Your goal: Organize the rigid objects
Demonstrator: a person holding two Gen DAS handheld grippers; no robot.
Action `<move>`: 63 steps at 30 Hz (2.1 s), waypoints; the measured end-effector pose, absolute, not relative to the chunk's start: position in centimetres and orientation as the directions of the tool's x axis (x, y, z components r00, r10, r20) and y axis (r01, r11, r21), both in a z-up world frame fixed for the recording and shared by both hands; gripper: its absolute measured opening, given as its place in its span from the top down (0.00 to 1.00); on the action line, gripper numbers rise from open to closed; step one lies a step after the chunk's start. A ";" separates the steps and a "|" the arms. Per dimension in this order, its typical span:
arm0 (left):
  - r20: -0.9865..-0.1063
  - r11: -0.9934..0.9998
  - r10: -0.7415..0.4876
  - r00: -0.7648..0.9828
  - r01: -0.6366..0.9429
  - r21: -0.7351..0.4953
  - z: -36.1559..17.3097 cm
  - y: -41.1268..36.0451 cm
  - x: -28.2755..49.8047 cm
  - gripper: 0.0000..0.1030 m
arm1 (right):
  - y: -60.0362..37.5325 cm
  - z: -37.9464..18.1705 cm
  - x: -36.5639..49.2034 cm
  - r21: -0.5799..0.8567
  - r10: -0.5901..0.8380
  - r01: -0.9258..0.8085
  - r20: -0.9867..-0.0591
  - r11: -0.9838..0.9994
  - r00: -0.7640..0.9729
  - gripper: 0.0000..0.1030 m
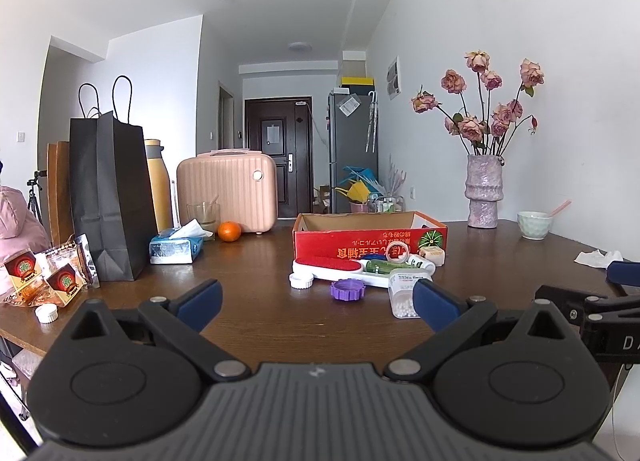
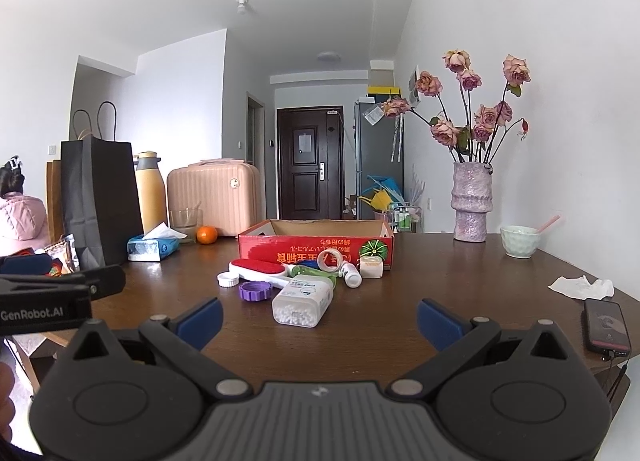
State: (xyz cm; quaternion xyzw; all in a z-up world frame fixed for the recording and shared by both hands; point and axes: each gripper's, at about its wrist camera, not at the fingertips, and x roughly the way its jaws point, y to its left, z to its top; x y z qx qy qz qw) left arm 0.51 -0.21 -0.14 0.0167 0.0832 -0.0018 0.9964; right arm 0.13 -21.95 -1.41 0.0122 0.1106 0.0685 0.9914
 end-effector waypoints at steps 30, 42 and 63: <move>-0.168 0.999 -0.003 0.986 0.012 0.048 0.1 -0.2 0.7 0.00 | -21.5 -1.6 0.2 0.017 0.138 -0.137 -0.214 0.990 0.967 0.00; -0.174 0.999 -0.005 0.985 0.014 0.052 -0.1 -0.3 0.7 0.00 | -20.8 -2.0 -0.1 -0.010 0.146 -0.151 -0.206 0.988 0.968 0.00; -0.262 0.999 0.010 0.965 0.001 0.042 -2.1 0.9 3.9 0.00 | -21.1 -4.8 3.2 0.064 0.280 -0.274 -0.284 0.960 0.917 0.14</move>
